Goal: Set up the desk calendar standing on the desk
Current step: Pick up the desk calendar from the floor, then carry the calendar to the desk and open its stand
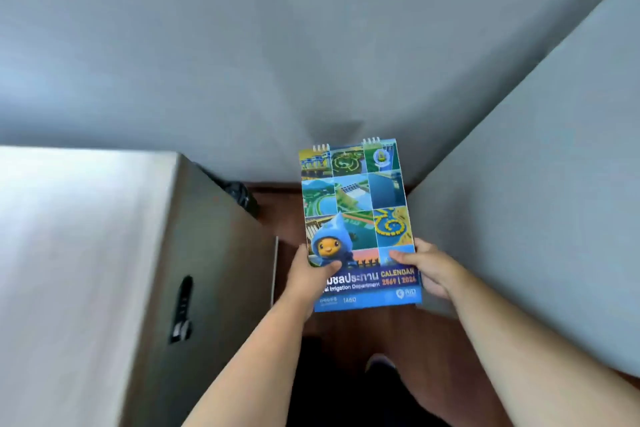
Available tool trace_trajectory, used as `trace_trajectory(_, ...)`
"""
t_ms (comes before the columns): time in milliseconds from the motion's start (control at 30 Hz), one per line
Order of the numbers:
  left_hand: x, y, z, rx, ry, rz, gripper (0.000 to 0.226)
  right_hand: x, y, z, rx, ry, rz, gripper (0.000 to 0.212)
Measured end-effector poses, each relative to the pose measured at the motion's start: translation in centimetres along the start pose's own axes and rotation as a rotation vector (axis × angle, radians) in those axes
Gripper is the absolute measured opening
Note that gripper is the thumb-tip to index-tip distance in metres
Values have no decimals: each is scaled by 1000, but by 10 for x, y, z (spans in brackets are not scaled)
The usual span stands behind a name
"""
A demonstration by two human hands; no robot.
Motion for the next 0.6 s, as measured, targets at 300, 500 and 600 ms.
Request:
trace_trajectory(300, -91, -213, 160, 436, 129, 291, 41, 85, -190, -156, -188, -366, -369, 22)
trace_trajectory(500, -212, -358, 153, 598, -142, 559, 40, 244, -308, -195, -371, -500, -655, 19)
trace_trajectory(600, -264, -419, 110, 619, -215, 663, 39, 323, -356, -178, -415, -541, -839, 12)
Point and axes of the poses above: each hand's wrist, its own y-axis towards the middle knuckle, its own x-axis out of the palm, z = x × y, the point moved 3 cm from there along y, towards the middle knuckle, and after that the axes turned 4 degrees about y, right-handed, at the moved point
